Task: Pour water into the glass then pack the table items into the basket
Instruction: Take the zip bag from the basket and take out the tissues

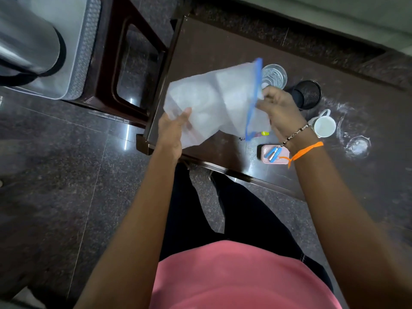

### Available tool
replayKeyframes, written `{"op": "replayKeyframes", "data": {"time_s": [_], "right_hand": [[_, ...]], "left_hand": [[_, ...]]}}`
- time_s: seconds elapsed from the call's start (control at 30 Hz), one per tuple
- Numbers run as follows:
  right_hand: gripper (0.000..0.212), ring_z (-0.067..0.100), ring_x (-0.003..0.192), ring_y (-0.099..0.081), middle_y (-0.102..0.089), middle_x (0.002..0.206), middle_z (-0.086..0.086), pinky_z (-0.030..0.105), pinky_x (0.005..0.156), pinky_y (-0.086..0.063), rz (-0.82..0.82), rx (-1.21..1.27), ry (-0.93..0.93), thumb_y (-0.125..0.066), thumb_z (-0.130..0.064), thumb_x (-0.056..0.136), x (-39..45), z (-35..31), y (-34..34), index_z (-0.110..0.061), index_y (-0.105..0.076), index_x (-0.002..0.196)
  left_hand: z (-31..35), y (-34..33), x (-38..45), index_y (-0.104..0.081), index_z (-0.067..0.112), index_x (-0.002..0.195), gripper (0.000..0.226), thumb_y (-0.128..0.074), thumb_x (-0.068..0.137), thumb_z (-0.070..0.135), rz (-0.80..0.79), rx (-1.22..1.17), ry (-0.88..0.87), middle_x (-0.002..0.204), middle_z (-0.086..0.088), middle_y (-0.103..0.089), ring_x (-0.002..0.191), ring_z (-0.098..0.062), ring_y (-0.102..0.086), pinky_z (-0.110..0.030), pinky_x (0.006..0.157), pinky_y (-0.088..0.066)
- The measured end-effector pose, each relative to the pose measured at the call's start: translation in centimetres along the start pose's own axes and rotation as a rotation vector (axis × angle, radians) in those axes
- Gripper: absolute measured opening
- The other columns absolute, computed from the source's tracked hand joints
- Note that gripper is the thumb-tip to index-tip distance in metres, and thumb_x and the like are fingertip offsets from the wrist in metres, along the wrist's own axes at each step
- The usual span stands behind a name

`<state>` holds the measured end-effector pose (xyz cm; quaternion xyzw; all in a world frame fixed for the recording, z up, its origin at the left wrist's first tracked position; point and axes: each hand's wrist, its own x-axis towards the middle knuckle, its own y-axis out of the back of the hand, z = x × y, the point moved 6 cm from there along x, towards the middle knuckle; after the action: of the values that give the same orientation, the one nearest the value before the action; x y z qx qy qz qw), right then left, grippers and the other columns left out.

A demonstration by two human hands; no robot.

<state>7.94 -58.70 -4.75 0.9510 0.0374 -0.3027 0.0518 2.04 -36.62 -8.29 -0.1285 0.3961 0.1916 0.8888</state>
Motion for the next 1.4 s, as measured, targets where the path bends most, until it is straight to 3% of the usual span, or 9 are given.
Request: {"op": "replayKeyframes", "data": {"time_s": [0.13,0.33,0.47,0.63,0.77,0.93,1.03,1.23,1.4], "right_hand": [[0.04,0.018,0.07,-0.058,-0.06,0.082,0.008,0.028,0.06,-0.047,0.106,0.09,0.03,-0.052,0.012,0.083,-0.7,0.6,2.4,-0.024,-0.043,0.1],[0.058,0.021,0.111,-0.055,-0.058,0.125,0.013,0.029,0.095,-0.048,0.125,-0.156,0.081,-0.066,0.016,0.069,-1.4,0.5,3.9,-0.005,-0.056,0.121],[0.038,0.013,0.1,-0.055,-0.063,0.113,0.013,0.008,0.079,-0.043,0.225,-0.323,0.145,-0.069,0.006,0.072,-1.7,0.0,5.2,-0.004,-0.066,0.109],[0.014,0.011,0.101,-0.045,-0.04,0.106,0.002,0.013,0.087,-0.038,0.24,-0.416,0.157,-0.073,-0.003,0.074,-1.3,0.4,6.7,0.0,-0.071,0.087],[0.009,0.009,0.067,-0.047,-0.053,0.08,0.005,0.017,0.058,-0.04,0.214,-0.283,0.07,-0.064,-0.003,0.081,-0.4,1.9,8.1,-0.01,-0.058,0.085],[0.048,0.018,0.095,-0.049,-0.048,0.104,0.004,0.035,0.084,-0.045,0.241,-0.312,-0.113,-0.07,0.002,0.073,1.1,5.2,10.5,-0.002,-0.045,0.114],[0.036,0.026,0.095,-0.057,-0.058,0.101,0.014,0.039,0.086,-0.048,0.431,-0.315,-0.246,-0.07,-0.004,0.074,1.9,6.3,13.7,-0.005,-0.048,0.103],[0.023,0.03,0.085,-0.056,-0.063,0.09,0.016,0.04,0.081,-0.048,0.725,-0.438,-0.13,-0.058,-0.015,0.08,3.6,4.7,17.7,0.0,-0.06,0.098],[0.036,0.036,0.107,-0.059,-0.063,0.115,0.019,0.038,0.085,-0.049,0.635,-0.586,-0.199,-0.058,-0.005,0.082,7.4,5.6,17.6,-0.005,-0.047,0.117]], "left_hand": [[-0.2,1.8,0.3,-0.044,0.011,0.134,0.048,-0.061,0.089,0.009,0.157,-0.017,0.04,0.131,-0.011,-0.057,0.117,-0.027,-0.057,-0.052,0.096,-0.049],[-0.7,1.1,-0.1,-0.042,0.014,0.136,0.051,-0.062,0.089,0.01,0.263,-0.116,0.108,0.131,-0.007,-0.056,0.114,-0.024,-0.058,-0.048,0.092,-0.052],[-0.9,-0.5,-0.1,-0.042,0.014,0.137,0.052,-0.061,0.09,0.01,0.23,-0.061,0.099,0.131,-0.006,-0.057,0.111,-0.021,-0.059,-0.039,0.078,-0.056],[-1.0,-2.0,-0.2,-0.042,0.015,0.137,0.051,-0.061,0.09,0.012,0.202,-0.043,0.118,0.13,-0.005,-0.056,0.108,-0.021,-0.059,-0.042,0.078,-0.055],[-1.1,-3.7,-0.4,-0.047,0.015,0.134,0.048,-0.062,0.089,0.011,0.117,-0.036,0.1,0.126,-0.004,-0.06,0.108,-0.02,-0.061,-0.043,0.082,-0.056],[-1.3,-5.9,0.0,-0.05,0.011,0.132,0.048,-0.064,0.086,0.006,0.051,-0.055,0.1,0.125,-0.006,-0.062,0.104,-0.019,-0.064,-0.046,0.094,-0.052],[-2.0,-7.1,0.2,-0.054,0.009,0.129,0.046,-0.066,0.084,0.008,0.022,-0.059,0.17,0.127,-0.009,-0.062,0.113,-0.025,-0.061,-0.049,0.094,-0.05],[-3.1,-8.2,0.6,-0.062,0.015,0.109,0.025,-0.064,0.085,0.008,0.005,-0.136,0.269,0.126,-0.01,-0.063,0.115,-0.03,-0.059,-0.057,0.099,-0.044],[-3.5,-8.5,1.1,-0.06,0.012,0.116,0.03,-0.062,0.086,0.01,0.052,-0.121,0.294,0.128,-0.01,-0.061,0.117,-0.03,-0.058,-0.057,0.1,-0.043]]}}
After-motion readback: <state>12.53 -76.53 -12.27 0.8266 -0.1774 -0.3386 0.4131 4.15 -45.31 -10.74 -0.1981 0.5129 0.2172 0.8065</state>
